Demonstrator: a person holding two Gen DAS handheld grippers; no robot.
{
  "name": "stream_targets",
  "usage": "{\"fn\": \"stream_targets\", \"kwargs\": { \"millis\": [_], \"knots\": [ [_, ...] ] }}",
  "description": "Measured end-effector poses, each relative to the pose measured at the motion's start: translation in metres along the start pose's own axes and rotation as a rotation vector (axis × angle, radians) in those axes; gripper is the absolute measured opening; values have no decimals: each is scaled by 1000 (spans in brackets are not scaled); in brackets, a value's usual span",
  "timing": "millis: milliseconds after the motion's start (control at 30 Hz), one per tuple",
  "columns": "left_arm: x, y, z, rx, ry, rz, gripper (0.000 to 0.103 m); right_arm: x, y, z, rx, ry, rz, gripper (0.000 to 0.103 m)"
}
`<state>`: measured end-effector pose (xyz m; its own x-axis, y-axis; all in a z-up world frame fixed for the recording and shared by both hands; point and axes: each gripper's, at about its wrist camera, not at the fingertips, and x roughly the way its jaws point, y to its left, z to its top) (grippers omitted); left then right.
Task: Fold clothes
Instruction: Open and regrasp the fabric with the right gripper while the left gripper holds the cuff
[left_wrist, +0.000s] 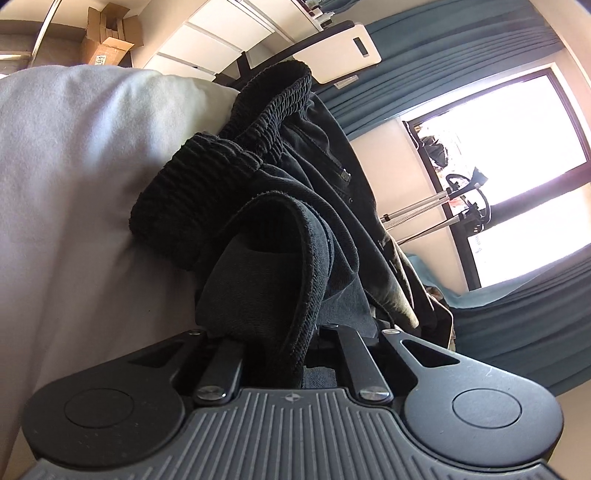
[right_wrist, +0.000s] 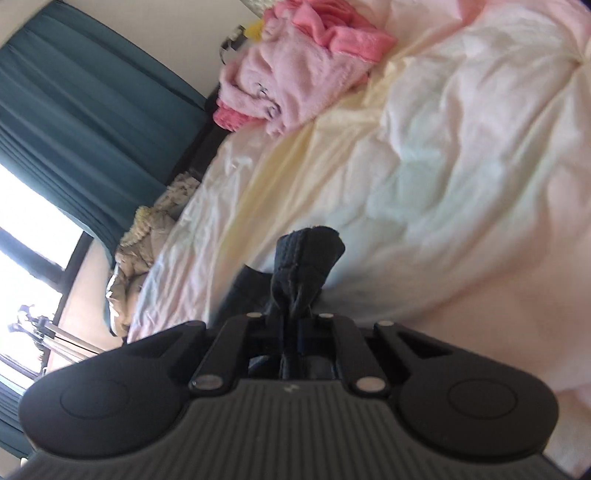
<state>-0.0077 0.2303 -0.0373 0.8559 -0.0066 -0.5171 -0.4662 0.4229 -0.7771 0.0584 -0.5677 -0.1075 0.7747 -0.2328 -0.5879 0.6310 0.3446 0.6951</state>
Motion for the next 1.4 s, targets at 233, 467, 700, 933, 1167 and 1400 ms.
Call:
{"fn": "stream_targets", "kwargs": {
  "millis": [233, 467, 700, 933, 1167, 1400],
  "knots": [
    [-4, 5, 9, -48, 93, 32, 62, -11, -9, -13, -59, 18, -47, 41],
    [-28, 51, 39, -320, 139, -28, 89, -51, -4, -24, -77, 25, 11, 61],
    [-22, 97, 55, -602, 229, -125, 89, -61, -9, -34, 3, 80, 55, 62],
    [19, 103, 59, -707, 170, -113, 88, -52, -14, -33, 84, 96, 76, 62],
    [14, 71, 89, -481, 56, -88, 27, -21, -25, -25, 203, 90, 80, 62],
    [-25, 38, 145, -219, -8, -95, 18, 13, -12, -15, 79, 73, 87, 21]
  ]
}}
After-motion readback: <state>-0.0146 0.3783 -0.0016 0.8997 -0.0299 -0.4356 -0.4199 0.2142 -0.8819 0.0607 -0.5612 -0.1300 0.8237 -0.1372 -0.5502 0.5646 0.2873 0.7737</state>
